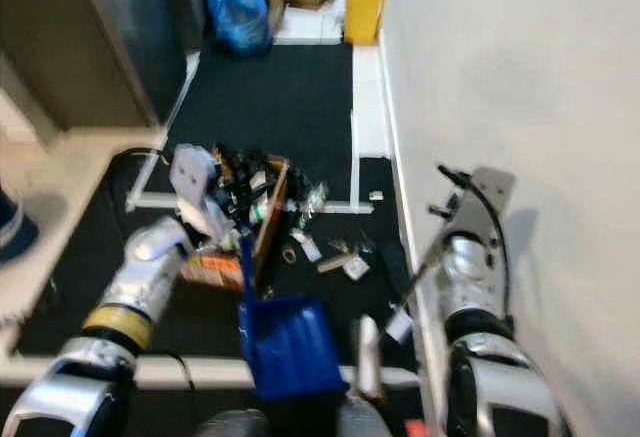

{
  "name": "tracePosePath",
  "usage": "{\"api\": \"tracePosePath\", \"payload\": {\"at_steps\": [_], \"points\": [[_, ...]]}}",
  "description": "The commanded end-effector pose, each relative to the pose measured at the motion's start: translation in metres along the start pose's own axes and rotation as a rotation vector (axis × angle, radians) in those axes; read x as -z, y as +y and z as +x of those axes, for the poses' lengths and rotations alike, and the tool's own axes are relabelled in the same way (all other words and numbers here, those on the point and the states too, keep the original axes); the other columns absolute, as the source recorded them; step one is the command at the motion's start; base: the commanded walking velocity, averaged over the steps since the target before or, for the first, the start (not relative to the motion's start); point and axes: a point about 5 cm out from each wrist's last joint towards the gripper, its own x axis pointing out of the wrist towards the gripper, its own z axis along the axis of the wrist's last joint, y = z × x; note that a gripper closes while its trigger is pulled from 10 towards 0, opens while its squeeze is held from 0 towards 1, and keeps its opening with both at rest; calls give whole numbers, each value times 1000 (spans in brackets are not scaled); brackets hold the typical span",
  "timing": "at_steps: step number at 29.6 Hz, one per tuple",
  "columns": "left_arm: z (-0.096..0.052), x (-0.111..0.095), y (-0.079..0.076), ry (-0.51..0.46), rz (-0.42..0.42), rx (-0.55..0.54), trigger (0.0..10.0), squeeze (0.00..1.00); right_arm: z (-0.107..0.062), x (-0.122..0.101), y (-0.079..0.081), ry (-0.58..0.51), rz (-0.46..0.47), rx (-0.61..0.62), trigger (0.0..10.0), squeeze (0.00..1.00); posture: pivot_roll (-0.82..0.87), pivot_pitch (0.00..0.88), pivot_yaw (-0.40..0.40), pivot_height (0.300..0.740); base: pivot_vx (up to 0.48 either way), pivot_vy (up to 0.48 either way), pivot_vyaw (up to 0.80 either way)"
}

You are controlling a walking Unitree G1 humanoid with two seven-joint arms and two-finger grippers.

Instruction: Sweep floor

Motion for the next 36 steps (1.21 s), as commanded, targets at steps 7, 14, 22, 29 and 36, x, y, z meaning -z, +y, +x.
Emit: {"api": "tracePosePath", "payload": {"at_steps": [7,14,22,29,36], "points": [[2,-7,2,-28,12,0,10000,0,1,-5,-1,-25,-30,22,10000,0,43,6,27,740,480,0,-655],[4,-6,0,-28,9,8,10000,0,2,-7,-4,-32,-32,32,10000,0,43,6,27,740,480,0,0],[8,-6,-5,-30,4,20,10000,0,1,-8,-7,-44,-30,41,10000,0,22,7,30,740,480,0,0],[9,-3,-5,-17,-5,4,10000,0,1,-7,-7,-41,-31,40,10000,0,26,10,28,740,453,0,0],[10,3,-10,-4,-40,24,10000,0,1,-6,-5,-38,-34,34,10000,0,26,14,26,740,42,0,0]]}}
